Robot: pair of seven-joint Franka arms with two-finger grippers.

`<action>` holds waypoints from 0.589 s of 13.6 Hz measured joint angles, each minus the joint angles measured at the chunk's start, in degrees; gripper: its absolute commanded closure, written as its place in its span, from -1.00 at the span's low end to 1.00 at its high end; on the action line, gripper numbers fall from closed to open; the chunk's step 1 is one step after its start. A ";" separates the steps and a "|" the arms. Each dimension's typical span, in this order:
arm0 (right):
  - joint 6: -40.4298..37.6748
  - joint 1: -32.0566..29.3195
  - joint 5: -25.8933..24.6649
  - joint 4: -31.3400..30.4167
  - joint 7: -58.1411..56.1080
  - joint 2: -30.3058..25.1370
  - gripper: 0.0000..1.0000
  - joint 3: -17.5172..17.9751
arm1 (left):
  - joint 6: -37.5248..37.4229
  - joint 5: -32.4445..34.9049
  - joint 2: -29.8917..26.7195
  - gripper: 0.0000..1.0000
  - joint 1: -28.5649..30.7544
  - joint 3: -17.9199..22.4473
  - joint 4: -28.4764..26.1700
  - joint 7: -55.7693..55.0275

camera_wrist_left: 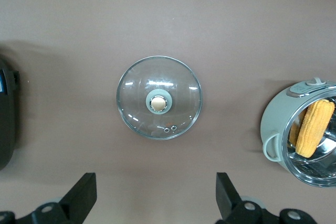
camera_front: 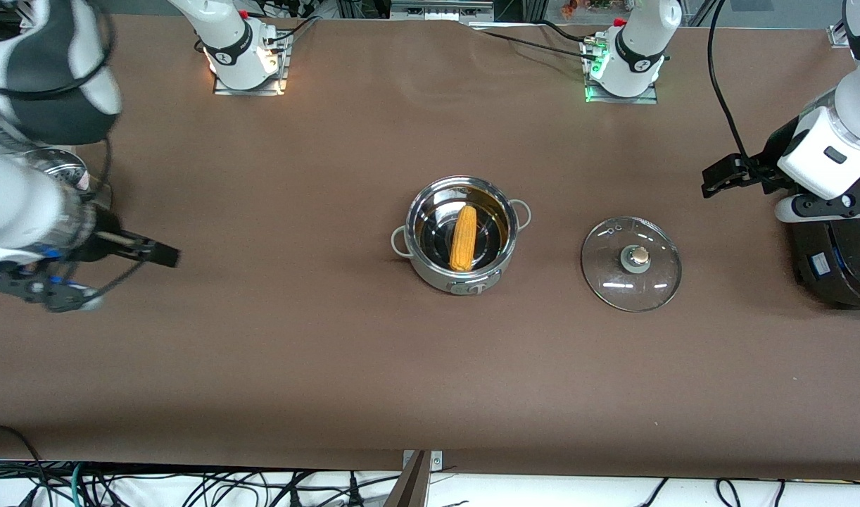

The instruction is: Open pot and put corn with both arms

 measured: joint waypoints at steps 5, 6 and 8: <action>7.92 -0.19 -0.01 -14.41 -24.24 -10.21 -1.00 -6.36 | -0.06 0.00 -0.05 -1.00 0.04 -0.13 0.42 0.04; 10.98 -0.22 0.00 -19.42 -25.83 -13.95 -1.00 -7.41 | -0.08 0.00 -0.07 -1.00 -0.02 -0.23 0.46 0.04; 12.32 -0.22 0.24 -26.36 -25.02 -20.19 -1.00 -8.01 | -0.12 0.00 -0.12 -1.00 -0.39 -0.31 0.50 0.08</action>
